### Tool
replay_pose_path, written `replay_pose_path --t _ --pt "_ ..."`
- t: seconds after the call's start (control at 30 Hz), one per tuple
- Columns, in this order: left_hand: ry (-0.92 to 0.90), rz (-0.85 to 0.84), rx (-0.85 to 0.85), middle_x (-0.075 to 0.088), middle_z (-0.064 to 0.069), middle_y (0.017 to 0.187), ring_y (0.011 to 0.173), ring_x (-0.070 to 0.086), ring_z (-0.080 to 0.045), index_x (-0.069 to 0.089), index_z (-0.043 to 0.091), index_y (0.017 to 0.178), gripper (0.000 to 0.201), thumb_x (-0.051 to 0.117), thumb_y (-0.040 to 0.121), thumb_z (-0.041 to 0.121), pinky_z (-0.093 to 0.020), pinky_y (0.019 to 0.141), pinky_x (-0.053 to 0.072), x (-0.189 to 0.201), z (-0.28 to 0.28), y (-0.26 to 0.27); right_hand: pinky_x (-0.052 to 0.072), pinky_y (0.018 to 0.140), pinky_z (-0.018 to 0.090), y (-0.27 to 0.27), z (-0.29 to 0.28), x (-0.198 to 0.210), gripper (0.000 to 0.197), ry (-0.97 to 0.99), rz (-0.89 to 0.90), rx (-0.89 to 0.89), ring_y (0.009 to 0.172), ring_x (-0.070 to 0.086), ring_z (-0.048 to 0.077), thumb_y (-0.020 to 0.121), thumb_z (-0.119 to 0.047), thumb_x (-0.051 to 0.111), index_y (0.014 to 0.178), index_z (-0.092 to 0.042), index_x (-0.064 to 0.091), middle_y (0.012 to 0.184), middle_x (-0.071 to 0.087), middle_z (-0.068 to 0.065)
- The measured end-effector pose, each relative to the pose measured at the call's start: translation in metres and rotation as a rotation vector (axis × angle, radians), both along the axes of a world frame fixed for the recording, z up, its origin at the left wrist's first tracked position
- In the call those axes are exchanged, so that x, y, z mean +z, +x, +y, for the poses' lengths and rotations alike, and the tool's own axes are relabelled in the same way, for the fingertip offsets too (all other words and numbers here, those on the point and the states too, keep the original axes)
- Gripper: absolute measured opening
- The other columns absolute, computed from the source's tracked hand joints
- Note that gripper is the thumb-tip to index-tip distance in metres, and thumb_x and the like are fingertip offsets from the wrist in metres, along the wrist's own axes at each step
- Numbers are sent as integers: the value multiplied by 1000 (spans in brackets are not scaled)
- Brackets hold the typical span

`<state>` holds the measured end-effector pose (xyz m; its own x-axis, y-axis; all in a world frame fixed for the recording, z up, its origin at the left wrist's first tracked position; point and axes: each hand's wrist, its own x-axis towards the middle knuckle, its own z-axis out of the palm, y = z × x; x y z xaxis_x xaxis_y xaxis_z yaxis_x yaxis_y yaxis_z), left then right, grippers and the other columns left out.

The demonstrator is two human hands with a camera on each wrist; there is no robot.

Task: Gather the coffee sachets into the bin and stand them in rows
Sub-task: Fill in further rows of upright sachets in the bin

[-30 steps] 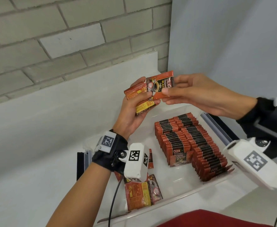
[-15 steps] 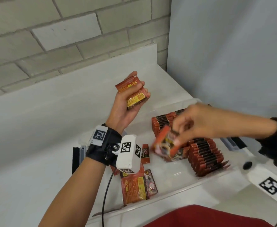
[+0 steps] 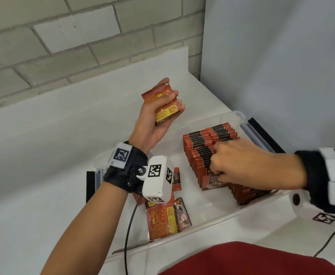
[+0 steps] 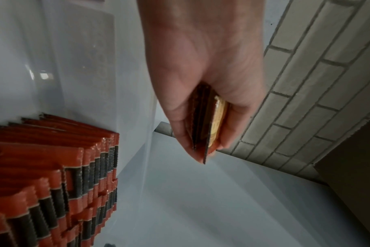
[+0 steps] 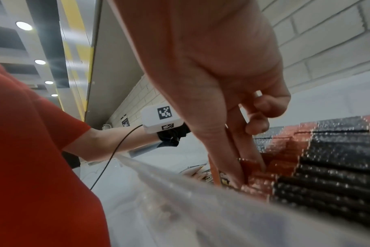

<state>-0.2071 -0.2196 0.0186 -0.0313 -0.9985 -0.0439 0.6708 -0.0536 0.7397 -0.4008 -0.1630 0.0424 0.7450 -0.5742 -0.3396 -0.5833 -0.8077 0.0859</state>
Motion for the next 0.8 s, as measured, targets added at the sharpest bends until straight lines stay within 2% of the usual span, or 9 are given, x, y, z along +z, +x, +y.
replay_pose_path --t 0.1,0.2,0.3,0.33,0.47,0.67,0.8 --pt "6 -9 -4 62 -8 86 68 62 -17 59 13 116 33 53 89 -6 -31 70 54 0 1 -1 26 49 22 0 -4 3 26 -62 15 -21 74 41 15 93 -19 53 70 -20 40 75 37 -4" --pt "14 -25 -9 63 -7 86 69 63 -17 59 13 115 33 54 89 -6 -31 70 54 1 2 -3 17 47 22 0 -3 0 33 -91 30 5 76 39 17 93 -17 53 69 -19 30 68 21 -6" --pt "23 -36 -8 64 -7 85 69 64 -16 59 14 115 33 54 89 -5 -31 70 55 2 3 -4 11 45 23 0 -1 1 57 -88 9 67 67 37 19 81 -11 68 60 -18 16 63 18 -3" --pt "26 -38 -6 64 -7 85 69 64 -16 60 14 115 32 54 89 -5 -31 71 55 3 3 -4 9 45 22 0 -2 1 59 -94 -2 73 66 35 18 78 -12 71 60 -18 15 63 21 -2" --pt "56 -46 9 64 -8 84 71 64 -17 61 13 112 27 54 90 -2 -31 71 56 4 4 -6 14 48 22 -2 -3 -4 26 -96 37 26 78 35 17 92 -23 59 77 -21 37 85 33 0" --pt "87 11 20 63 -12 85 73 62 -21 59 10 111 21 48 94 5 -32 69 56 7 4 -7 14 48 20 -1 -5 -4 35 -112 39 43 78 34 15 92 -26 60 75 -18 30 89 34 -1" --pt "122 55 33 63 -17 89 76 63 -25 55 5 115 22 48 95 12 -34 68 57 7 5 -6 16 48 21 0 -7 -3 55 -52 75 38 79 34 15 87 -30 66 62 -22 18 73 25 -5"
